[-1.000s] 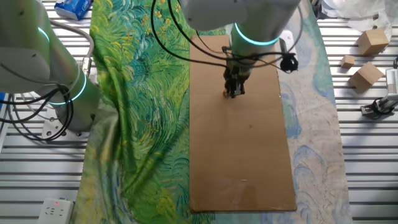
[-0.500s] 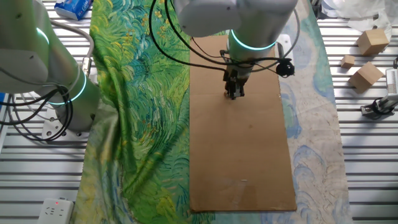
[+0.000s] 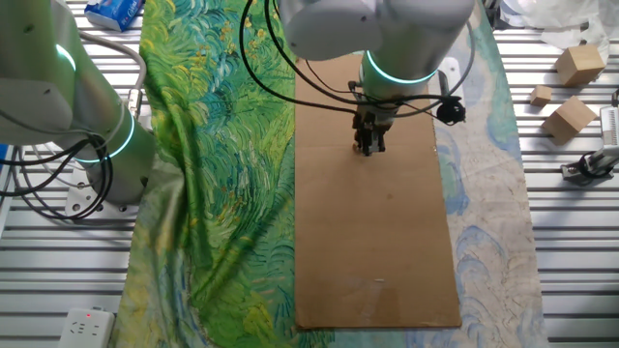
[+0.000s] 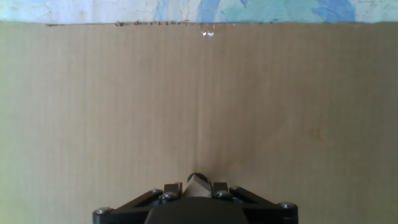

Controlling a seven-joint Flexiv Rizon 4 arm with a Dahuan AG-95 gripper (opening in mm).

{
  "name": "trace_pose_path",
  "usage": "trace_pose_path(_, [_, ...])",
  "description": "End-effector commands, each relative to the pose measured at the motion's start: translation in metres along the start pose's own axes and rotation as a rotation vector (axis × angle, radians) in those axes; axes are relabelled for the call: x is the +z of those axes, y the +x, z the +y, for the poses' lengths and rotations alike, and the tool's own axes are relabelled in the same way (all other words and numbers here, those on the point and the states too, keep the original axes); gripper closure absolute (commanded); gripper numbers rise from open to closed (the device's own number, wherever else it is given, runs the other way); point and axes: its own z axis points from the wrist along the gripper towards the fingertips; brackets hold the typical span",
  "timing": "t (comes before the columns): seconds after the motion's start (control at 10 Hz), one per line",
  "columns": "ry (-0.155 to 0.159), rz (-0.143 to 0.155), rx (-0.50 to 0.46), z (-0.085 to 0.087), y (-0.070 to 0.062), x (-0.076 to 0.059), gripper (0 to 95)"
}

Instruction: Grab the block and place it at the designated location

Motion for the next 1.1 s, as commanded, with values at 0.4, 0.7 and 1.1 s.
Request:
trace_pose_path(0.4, [0.001, -0.005, -0.025, -0.0007, -0.0009, 0.0061, 57.0])
trace_pose_path(0.7, [0.016, -0.027, -0.052, -0.0008, -0.0014, 0.0073, 19.0])
trace_pose_path(1.1, [0.013, -0.036, -0.071, -0.0016, -0.0029, 0.0041, 19.0])
